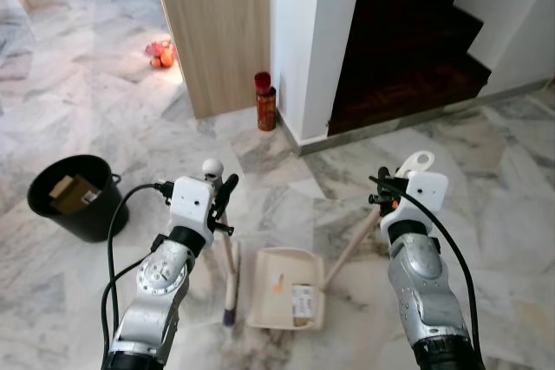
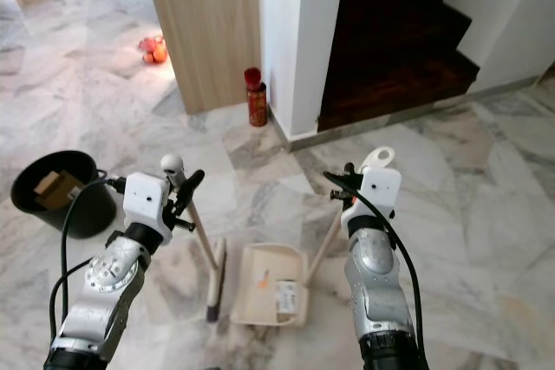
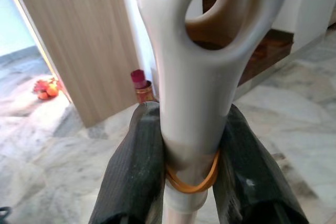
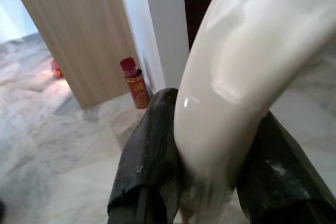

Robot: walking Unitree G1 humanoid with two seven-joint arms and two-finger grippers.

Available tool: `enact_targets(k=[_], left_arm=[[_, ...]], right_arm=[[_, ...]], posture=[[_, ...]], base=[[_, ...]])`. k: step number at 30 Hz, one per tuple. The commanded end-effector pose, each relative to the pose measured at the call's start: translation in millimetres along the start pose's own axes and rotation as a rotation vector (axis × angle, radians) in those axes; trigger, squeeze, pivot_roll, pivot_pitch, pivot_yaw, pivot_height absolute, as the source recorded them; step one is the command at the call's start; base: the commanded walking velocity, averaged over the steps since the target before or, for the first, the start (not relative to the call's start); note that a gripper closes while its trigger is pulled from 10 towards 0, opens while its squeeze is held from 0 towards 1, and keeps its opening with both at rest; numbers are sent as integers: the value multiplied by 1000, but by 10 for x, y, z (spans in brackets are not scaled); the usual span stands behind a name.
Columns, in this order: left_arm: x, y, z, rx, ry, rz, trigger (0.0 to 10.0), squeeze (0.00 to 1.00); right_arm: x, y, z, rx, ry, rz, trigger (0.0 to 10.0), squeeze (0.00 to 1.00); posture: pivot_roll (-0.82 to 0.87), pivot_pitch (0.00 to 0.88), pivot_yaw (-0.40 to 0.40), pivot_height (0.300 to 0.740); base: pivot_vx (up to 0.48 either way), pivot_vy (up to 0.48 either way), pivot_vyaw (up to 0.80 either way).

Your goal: Sweep floor

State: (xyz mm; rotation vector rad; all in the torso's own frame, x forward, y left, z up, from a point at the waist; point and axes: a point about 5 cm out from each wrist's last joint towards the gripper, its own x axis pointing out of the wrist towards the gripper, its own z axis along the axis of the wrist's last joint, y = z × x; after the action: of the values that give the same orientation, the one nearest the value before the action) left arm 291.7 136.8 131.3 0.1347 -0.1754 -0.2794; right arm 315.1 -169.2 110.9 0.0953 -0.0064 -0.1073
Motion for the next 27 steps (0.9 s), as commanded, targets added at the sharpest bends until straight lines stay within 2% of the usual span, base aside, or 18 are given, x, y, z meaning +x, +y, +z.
enact_targets(k=[1,4,9,27], left_arm=[[26,-22,94,10,-43,-14,10000,0],[28,-23,95,9,-44,-14,10000,0],[27,-20,94,8,-44,-14,10000,0],[27,-15,93,12,-42,-13,10000,0]], right_arm=[[20,-1,67,26,-21,-4,10000,0],[24,-1,58,19,-11,-8,10000,0],[23,25,53,25,-9,10,10000,0],[16,45,53,33,-11,17,10000,0]], posture=[[72,111,28,740],[73,111,27,740],[73,114,27,740],[77,119,27,740]], base=[[0,405,0],[0,405,-190],[0,405,-800],[0,405,0]])
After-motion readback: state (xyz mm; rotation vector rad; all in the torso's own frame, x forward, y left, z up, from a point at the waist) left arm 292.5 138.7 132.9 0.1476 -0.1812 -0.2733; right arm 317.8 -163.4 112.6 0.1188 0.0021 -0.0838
